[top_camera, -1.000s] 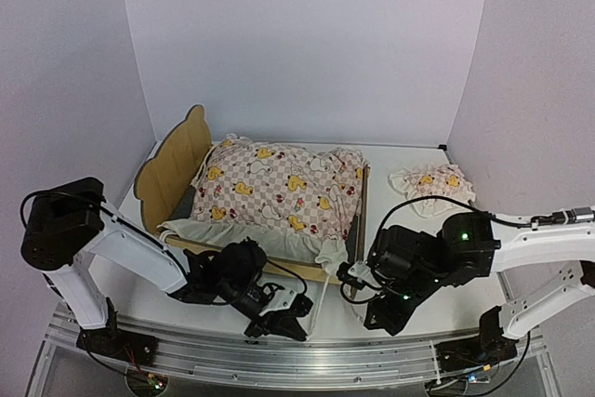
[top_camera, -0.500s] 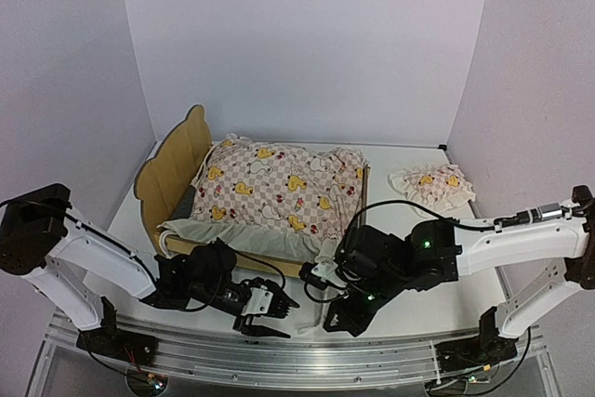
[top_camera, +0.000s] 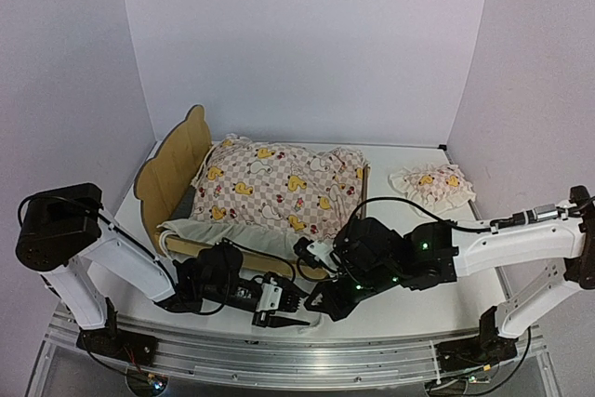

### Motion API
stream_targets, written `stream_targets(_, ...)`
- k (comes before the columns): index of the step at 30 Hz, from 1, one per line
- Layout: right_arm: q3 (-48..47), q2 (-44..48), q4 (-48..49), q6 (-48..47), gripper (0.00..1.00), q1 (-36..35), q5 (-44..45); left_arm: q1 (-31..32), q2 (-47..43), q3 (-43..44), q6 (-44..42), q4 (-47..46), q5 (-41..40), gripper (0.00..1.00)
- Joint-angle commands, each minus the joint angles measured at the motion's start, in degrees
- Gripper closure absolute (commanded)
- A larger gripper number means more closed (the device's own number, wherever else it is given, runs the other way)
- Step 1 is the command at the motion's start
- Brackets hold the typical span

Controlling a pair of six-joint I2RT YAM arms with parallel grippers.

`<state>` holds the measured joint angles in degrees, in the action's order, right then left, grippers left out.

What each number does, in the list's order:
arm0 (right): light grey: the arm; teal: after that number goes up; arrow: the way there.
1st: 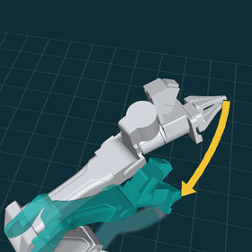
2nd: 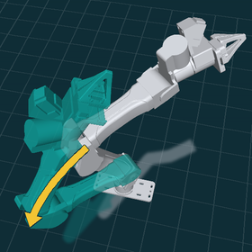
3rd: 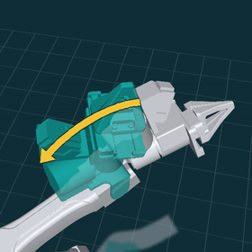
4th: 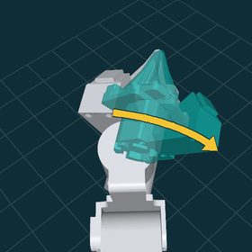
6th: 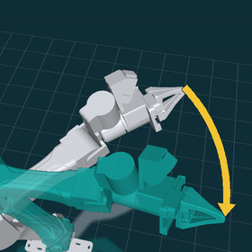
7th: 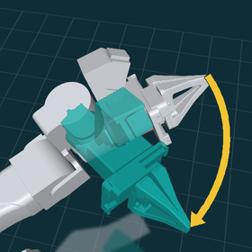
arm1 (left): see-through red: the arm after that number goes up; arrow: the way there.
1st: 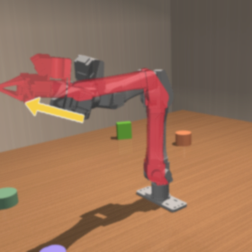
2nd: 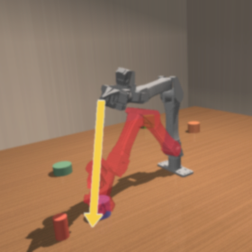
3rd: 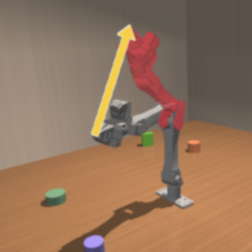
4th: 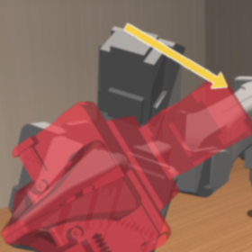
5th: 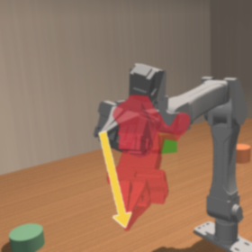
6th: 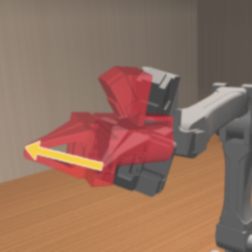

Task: Set up the pet bed

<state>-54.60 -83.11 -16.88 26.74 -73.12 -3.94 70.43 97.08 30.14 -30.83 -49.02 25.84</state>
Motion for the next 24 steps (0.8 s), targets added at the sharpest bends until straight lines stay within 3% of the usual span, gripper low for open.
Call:
stream_targets(1,1.4,0.6,1.8,1.6,1.0,1.4,0.7,-0.1,0.2,2.8,3.0,-7.9,-3.3,0.51)
stream_targets(11,1.5,1.6,1.8,1.6,1.0,2.9,0.1,-0.1,-0.3,2.8,3.8,-7.1,-2.5,0.59)
stream_targets(18,1.2,2.0,1.8,1.3,1.0,3.4,0.5,-0.1,0.0,2.8,2.7,-5.1,-0.4,0.79)
stream_targets(20,1.3,2.5,1.8,1.4,1.0,3.6,0.6,-0.1,-0.2,2.7,3.2,-4.1,-0.1,0.79)
stream_targets(24,1.9,4.0,1.7,1.7,1.0,3.8,1.1,-0.1,-0.6,2.3,5.4,-1.4,-1.8,0.59)
